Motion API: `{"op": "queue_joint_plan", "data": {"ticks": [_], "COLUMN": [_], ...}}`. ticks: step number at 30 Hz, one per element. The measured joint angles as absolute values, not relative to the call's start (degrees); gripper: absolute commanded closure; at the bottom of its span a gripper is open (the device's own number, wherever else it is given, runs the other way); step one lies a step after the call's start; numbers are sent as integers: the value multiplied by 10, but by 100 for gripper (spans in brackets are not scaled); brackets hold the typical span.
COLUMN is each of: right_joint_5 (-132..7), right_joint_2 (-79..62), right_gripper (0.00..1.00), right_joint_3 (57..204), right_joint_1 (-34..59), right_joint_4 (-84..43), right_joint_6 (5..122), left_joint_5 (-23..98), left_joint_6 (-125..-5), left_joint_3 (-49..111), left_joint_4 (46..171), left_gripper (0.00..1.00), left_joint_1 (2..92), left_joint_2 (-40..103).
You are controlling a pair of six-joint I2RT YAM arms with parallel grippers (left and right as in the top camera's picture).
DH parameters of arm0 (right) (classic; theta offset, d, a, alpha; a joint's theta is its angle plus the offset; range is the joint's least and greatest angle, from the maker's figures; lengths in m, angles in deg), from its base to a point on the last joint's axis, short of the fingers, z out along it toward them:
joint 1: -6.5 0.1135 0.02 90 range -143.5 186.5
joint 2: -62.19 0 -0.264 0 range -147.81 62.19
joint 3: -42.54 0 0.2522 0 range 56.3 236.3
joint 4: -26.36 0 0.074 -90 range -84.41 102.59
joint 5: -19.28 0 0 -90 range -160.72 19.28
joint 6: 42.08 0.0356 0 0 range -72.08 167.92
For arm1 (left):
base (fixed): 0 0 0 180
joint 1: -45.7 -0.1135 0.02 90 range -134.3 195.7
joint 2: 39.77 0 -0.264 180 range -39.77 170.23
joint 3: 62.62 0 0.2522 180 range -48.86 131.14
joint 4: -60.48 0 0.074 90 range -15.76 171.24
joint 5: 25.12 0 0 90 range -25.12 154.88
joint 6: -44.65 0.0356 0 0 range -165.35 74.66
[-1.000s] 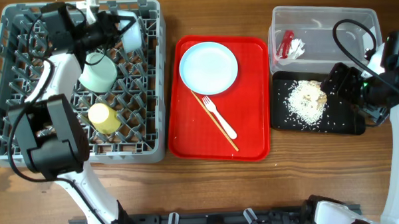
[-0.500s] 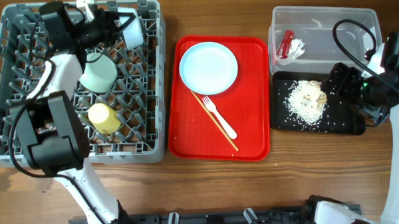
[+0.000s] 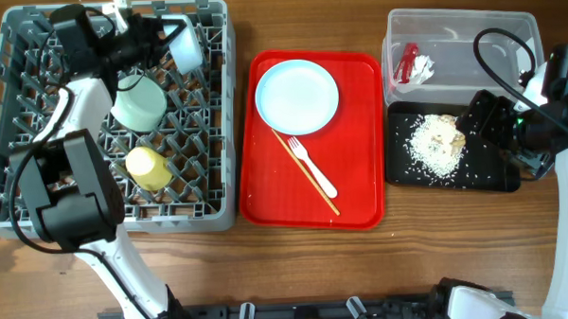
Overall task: Sort waste into correct bins and load items into the dishwasher rack
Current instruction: 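Place the blue bowl into the dish rack with the left gripper, then reach to the red tray and grasp the wooden chopsticks with the left gripper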
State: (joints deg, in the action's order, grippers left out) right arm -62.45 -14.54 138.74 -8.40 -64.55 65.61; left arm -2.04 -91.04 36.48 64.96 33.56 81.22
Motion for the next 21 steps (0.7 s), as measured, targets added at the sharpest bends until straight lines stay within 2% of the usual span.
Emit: {"op": "queue_joint_plan", "data": {"ticks": [1,2,4,5,6,8,21], "right_joint_5": [-625,-625,-625,-625,-625,-625,-625], "right_joint_2": [-145,-145,-145,-145,-145,-145,-145], "right_gripper": [0,0,0,0,0,0,0], "right_joint_3": [1387,1387,1387,1387,1387,1387,1387], "right_joint_1": [-84,-84,-84,-84,-84,-84,-84], "right_joint_4": [-645,-645,-646,-646,-646,-646,-647], "right_joint_6": [656,656,656,656,656,656,656], "left_joint_5": [-18,-16,-14,-11,-10,-10,0], "left_joint_6": [-912,-913,-910,-910,-908,-899,-889], "left_joint_3": [365,365,365,365,365,365,365], "left_joint_4": [653,657,680,691,702,714,689], "left_gripper": [56,47,39,30,16,0,0], "left_joint_1": [330,325,311,304,296,284,222], "left_joint_2": [812,812,812,812,812,812,781]}}
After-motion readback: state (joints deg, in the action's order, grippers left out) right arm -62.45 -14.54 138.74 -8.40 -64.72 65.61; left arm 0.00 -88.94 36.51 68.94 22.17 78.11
